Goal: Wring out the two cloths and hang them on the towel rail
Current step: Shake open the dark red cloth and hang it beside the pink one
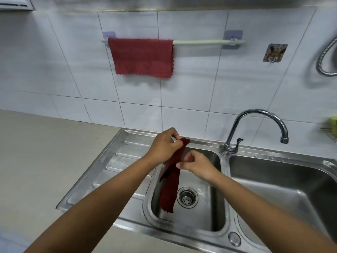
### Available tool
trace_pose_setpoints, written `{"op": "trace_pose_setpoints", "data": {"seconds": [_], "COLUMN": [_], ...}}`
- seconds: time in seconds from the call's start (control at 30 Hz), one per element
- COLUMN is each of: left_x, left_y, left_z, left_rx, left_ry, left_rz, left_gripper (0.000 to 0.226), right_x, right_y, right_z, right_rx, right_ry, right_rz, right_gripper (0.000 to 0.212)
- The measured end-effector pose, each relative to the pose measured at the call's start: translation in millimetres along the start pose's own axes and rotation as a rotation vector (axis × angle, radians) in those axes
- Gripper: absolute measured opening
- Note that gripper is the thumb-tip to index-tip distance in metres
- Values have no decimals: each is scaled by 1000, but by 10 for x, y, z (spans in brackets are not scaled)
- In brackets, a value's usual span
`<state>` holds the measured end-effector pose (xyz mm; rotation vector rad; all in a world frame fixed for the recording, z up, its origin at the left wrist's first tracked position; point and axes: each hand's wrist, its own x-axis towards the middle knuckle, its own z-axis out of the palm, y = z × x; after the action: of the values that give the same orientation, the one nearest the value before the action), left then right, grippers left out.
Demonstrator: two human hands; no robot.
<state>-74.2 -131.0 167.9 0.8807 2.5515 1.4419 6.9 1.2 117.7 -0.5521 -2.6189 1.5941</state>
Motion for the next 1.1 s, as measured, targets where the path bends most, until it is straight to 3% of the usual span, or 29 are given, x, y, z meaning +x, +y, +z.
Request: {"op": "trace_pose_setpoints", "data": {"seconds": [0.27,0.4,0.63,0.77,0.93,1.1], "left_x": [29,53,82,122,191,195], "left_y": [70,100,129,156,-7,-138], "left_z": [-57,-99,-173,-188,-265,-283], "left_rx": [-92,-188,-348,-373,-234,-185], "left_ry": [-31,-34,-124,-108,-58,-44], "left_rz": [-96,-145,-202,-182,-163,-211], "left_gripper": [15,13,34,36,34,36], "right_x": [-52,-21,115,205,233,239], "right_y": [-1,-1,28,36,194,388], "right_z": [457,505,581,576,416,231], "right_rx": [-83,-72,9,58,-175,-466], "right_ry": [136,176,299,363,376,202], "right_rz": [67,64,68,21,-52,28], "right_gripper": [54,51,49,30,3,8]}}
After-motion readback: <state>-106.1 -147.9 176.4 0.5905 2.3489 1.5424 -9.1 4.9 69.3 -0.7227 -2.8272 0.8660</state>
